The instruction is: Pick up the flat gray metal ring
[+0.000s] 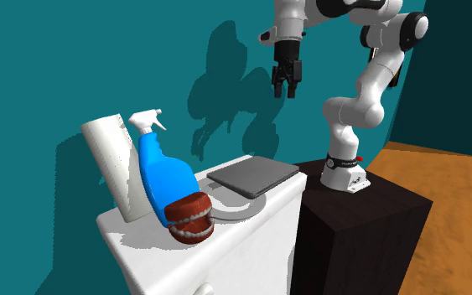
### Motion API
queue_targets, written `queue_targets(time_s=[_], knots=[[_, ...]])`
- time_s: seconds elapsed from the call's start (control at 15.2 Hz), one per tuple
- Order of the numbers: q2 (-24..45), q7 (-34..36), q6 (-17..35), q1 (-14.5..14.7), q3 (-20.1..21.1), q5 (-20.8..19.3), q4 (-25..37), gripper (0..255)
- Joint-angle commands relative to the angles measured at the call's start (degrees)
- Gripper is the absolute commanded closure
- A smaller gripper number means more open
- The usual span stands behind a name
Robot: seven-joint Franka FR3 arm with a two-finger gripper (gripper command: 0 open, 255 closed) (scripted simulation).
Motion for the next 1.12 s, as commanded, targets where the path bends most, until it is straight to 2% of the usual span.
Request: queue_targets(time_s=[0.0,0.53,1.06], knots=[[3.3,2.1,2.7,0.3,1.8,0.6,0.7,0],[18.4,11.1,11.8,1.2,8.9,0.3,6.9,0],[35.8,21.5,17.3,2.2,14.1,-4.9,18.1,0]])
